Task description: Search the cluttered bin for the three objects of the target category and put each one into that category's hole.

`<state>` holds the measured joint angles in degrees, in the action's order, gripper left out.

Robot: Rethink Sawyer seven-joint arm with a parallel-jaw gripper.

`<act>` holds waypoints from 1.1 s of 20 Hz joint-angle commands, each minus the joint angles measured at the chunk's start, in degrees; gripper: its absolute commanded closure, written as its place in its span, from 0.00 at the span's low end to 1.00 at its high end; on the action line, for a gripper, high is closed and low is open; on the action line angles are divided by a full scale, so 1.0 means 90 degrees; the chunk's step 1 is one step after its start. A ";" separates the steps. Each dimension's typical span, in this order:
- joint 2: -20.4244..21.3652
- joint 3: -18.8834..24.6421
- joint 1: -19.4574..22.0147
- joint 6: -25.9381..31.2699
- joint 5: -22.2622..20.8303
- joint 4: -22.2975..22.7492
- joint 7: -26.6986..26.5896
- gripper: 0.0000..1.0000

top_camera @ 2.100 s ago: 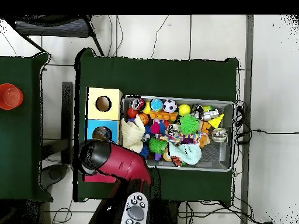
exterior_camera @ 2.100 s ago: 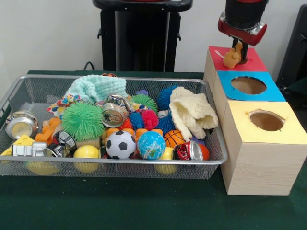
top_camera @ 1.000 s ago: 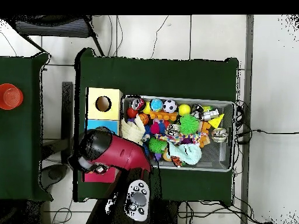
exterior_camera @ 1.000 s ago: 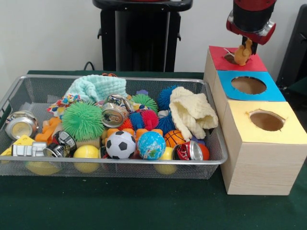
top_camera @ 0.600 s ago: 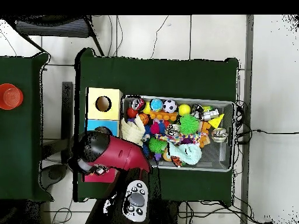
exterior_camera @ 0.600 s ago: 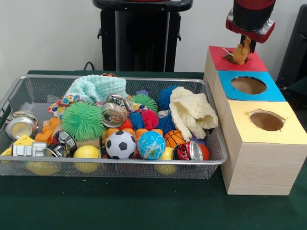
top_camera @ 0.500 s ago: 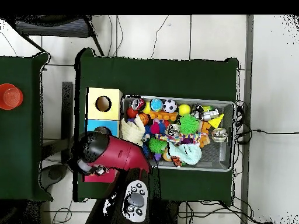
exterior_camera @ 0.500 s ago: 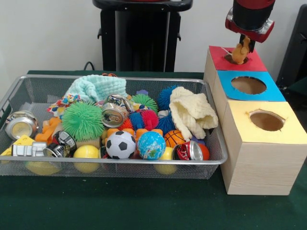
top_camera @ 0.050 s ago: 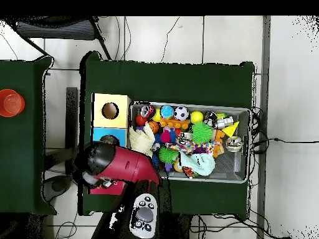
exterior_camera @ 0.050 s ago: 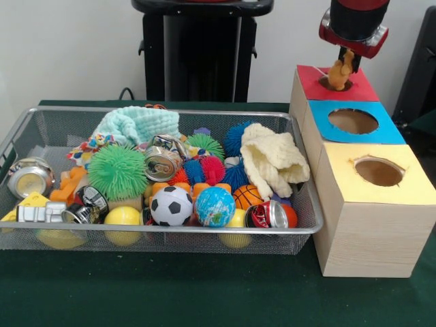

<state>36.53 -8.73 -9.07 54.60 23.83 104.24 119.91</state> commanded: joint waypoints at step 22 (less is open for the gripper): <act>0.0158 0.0595 0.0056 0.0418 -0.0198 0.0407 0.0577 0.00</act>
<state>37.69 -8.10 -9.10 54.61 23.80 105.52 119.91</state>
